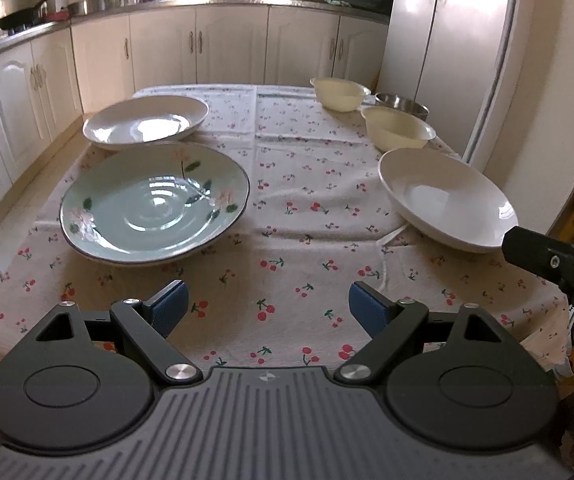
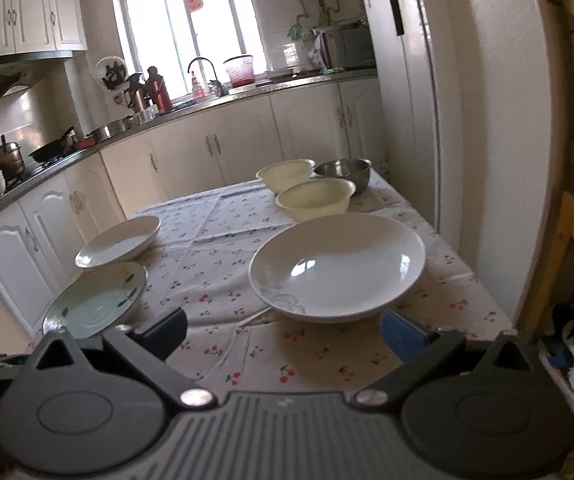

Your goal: Organize plates and bowls

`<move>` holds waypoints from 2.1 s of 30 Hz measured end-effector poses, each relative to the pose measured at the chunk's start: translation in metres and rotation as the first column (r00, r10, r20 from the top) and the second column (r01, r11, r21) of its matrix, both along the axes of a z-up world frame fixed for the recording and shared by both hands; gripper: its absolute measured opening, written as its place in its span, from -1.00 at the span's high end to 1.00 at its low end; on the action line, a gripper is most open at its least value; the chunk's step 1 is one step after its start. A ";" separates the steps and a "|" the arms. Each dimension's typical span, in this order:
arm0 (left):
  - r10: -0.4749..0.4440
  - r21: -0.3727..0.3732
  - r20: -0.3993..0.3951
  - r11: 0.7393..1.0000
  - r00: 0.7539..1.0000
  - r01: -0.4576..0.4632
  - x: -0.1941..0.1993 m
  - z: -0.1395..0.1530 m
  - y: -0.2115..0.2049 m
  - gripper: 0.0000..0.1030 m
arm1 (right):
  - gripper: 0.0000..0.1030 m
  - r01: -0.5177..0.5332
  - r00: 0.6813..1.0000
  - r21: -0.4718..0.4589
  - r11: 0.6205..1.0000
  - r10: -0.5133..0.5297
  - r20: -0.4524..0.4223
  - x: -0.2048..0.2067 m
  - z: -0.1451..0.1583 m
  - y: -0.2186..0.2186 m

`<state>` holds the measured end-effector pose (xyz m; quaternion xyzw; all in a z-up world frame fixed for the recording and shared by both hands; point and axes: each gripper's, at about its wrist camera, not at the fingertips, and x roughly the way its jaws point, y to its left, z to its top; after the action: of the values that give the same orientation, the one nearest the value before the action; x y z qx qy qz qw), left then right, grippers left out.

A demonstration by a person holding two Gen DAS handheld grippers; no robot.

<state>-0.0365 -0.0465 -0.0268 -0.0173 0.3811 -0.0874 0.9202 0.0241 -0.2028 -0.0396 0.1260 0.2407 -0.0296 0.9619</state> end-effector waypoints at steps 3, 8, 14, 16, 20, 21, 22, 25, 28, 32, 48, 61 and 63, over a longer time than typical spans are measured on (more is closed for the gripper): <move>0.002 -0.017 -0.017 1.000 1.000 -0.002 0.007 -0.006 0.004 -1.00 | -0.99 -0.013 1.000 -0.010 1.000 0.012 -0.015 0.006 -0.003 0.002; 0.003 -0.049 -0.021 0.999 1.000 -0.005 0.017 -0.013 0.011 -1.00 | -0.99 -0.029 0.999 -0.022 0.999 0.028 -0.028 0.015 -0.003 0.005; 0.020 -0.066 -0.016 0.998 1.000 -0.021 0.026 -0.017 0.022 -1.00 | -0.98 -0.050 0.998 -0.032 0.998 0.048 -0.043 0.026 0.001 0.010; 0.039 -0.072 -0.003 0.997 0.999 -0.039 0.029 -0.018 0.029 -1.00 | -0.98 -0.062 0.997 -0.032 0.998 0.060 -0.045 0.031 0.003 0.013; 0.076 -0.083 0.015 0.994 0.997 -0.075 0.036 -0.014 0.042 -1.00 | -0.98 -0.097 0.994 -0.031 0.995 0.095 -0.052 0.044 0.006 0.022; 0.087 -0.084 0.023 0.993 0.996 -0.085 0.038 -0.012 0.046 -1.00 | -0.98 -0.108 0.993 -0.028 0.994 0.106 -0.052 0.048 0.007 0.025; 0.099 -0.084 0.029 0.992 0.995 -0.096 0.040 -0.011 0.049 -1.00 | -0.98 -0.118 0.992 -0.026 0.993 0.116 -0.051 0.051 0.009 0.027; 0.138 -0.106 0.039 0.985 0.990 -0.133 0.046 -0.007 0.065 -1.00 | -0.98 -0.155 0.987 -0.016 0.988 0.154 -0.048 0.063 0.012 0.037; 0.190 -0.127 0.041 0.975 0.981 -0.183 0.054 -0.004 0.085 -1.00 | -0.98 -0.188 0.981 0.014 0.982 0.188 -0.047 0.077 0.014 0.045; 0.262 -0.132 0.064 0.959 0.963 -0.252 0.062 -0.002 0.111 -1.00 | -0.98 -0.225 0.973 0.062 0.972 0.228 -0.045 0.097 0.015 0.054; 0.392 -0.197 0.057 0.906 0.918 -0.375 0.104 -0.017 0.171 -0.20 | -0.67 -0.351 0.923 0.327 0.878 0.383 -0.039 0.174 -0.010 0.081; 0.340 -0.218 0.003 0.918 0.941 -0.331 0.121 -0.041 0.177 0.20 | -0.68 -0.403 0.879 0.420 0.813 0.472 -0.071 0.194 -0.030 0.097; 0.326 -0.221 0.003 0.922 0.945 -0.318 0.122 -0.041 0.175 0.20 | -0.69 -0.405 0.878 0.417 0.813 0.474 -0.070 0.193 -0.030 0.098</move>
<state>0.0850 0.1288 -0.0678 -0.1785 0.3430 0.0235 0.9219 0.2167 -0.1049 -0.0698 0.2526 0.3458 0.2320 0.8734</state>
